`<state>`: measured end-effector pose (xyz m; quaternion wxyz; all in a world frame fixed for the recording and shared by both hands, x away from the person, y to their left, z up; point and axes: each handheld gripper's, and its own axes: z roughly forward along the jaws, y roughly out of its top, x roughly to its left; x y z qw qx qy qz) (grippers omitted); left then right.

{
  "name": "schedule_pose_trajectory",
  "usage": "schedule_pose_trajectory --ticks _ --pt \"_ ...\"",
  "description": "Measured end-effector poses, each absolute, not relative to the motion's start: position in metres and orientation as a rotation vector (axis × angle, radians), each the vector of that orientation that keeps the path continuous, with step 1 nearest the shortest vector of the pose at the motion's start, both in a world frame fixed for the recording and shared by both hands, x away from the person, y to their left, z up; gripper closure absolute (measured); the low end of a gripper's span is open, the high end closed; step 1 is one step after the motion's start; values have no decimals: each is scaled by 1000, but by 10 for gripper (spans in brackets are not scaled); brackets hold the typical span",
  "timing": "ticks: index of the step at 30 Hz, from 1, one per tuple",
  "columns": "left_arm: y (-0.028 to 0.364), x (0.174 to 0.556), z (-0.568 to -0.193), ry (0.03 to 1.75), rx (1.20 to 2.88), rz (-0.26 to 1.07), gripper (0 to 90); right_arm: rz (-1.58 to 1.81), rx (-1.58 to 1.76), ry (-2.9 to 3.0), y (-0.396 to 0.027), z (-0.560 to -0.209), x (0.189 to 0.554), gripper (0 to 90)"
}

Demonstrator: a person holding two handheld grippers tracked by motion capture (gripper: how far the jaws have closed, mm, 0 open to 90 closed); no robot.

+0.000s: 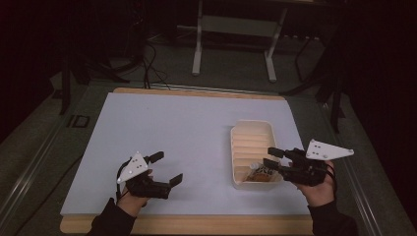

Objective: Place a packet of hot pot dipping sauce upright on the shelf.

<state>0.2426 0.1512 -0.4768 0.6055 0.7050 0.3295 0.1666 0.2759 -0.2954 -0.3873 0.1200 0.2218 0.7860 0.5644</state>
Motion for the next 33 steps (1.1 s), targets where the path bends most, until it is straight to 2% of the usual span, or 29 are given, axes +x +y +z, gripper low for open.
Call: schedule_pose_trajectory --ticks 5,12,17,18,21,33 --pt "152 242 -476 759 1628 388 6 1651 626 2297 -272 -379 274 459" --pt "153 240 -476 755 1631 394 7 1673 612 2316 -236 -381 266 265" --pt "154 240 -475 757 1627 398 6 1693 593 2324 -222 -383 262 226" --pt "156 240 -476 760 1630 404 6 1694 573 2334 -215 -385 259 181" --pt "158 240 -477 767 1626 406 6 1720 559 2355 -207 -389 256 133" --pt "161 240 -479 775 1632 437 6 1709 502 2420 -184 -412 238 137"
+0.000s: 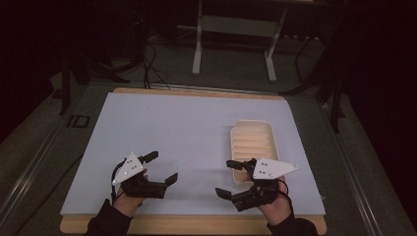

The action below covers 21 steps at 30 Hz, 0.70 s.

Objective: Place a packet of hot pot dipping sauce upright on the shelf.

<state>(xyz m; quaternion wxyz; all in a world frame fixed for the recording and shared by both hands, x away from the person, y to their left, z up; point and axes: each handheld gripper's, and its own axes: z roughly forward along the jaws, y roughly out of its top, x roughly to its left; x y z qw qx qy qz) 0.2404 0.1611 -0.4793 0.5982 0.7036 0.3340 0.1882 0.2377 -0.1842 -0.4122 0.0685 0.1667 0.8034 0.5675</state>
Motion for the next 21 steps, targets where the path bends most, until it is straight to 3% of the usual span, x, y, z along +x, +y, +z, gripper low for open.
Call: schedule_pose_trajectory --ticks 21 --pt "161 240 -482 770 1636 431 6 1632 564 2479 -199 -451 223 139"
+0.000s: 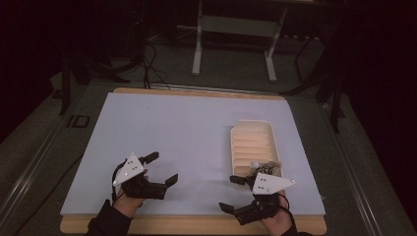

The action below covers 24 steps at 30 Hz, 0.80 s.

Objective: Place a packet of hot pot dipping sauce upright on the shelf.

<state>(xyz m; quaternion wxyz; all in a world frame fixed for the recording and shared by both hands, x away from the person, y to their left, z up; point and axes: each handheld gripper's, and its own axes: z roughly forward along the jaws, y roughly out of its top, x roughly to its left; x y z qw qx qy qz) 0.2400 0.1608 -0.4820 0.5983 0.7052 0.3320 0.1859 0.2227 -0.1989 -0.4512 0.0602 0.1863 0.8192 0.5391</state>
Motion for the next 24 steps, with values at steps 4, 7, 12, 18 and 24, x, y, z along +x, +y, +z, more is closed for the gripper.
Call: schedule_pose_trajectory --ticks 4,7,12,18,24 --pt "161 240 -483 771 1637 429 6 1600 579 2493 -204 -456 221 140" --pt "160 240 -483 771 1639 427 7 1600 587 2496 -207 -458 221 140" --pt "161 240 -483 772 1639 426 7 1588 601 2527 -212 -465 217 141" --pt "161 241 -485 775 1644 420 6 1591 601 2533 -218 -467 219 142" --pt "160 242 -486 776 1642 419 7 1554 573 2555 -215 -469 219 143"
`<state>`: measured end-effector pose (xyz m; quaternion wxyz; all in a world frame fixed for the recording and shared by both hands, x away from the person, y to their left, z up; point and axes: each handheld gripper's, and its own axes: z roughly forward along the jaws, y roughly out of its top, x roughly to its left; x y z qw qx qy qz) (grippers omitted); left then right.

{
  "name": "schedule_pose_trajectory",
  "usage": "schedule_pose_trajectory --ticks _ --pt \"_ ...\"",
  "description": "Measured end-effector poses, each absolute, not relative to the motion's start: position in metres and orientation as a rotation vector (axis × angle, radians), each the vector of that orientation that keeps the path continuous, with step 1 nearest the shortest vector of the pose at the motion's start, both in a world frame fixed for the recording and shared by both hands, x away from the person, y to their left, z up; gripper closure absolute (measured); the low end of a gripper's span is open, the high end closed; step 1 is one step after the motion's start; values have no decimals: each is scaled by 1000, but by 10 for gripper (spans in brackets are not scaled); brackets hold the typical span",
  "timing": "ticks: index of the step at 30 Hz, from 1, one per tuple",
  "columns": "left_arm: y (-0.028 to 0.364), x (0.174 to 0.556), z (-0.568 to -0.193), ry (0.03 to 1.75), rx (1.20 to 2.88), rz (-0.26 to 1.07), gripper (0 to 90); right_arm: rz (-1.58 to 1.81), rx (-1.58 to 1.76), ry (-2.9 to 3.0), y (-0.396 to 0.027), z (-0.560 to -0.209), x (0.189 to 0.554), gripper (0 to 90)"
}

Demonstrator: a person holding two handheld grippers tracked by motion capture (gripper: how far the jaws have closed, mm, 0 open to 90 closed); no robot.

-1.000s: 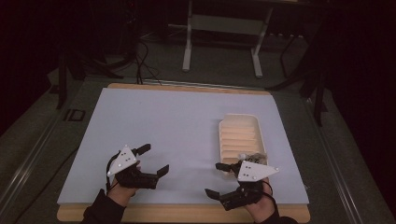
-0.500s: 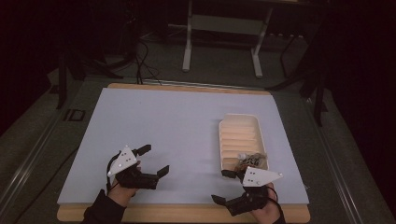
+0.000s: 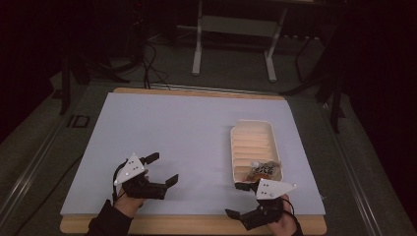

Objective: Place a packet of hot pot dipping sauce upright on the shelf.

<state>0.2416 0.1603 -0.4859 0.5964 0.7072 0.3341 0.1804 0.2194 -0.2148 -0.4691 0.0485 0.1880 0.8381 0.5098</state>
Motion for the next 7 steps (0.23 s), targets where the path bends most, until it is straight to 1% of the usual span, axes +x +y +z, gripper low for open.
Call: schedule_pose_trajectory --ticks 7 --pt "160 242 -486 776 1644 418 7 1549 568 2554 -214 -469 219 143"
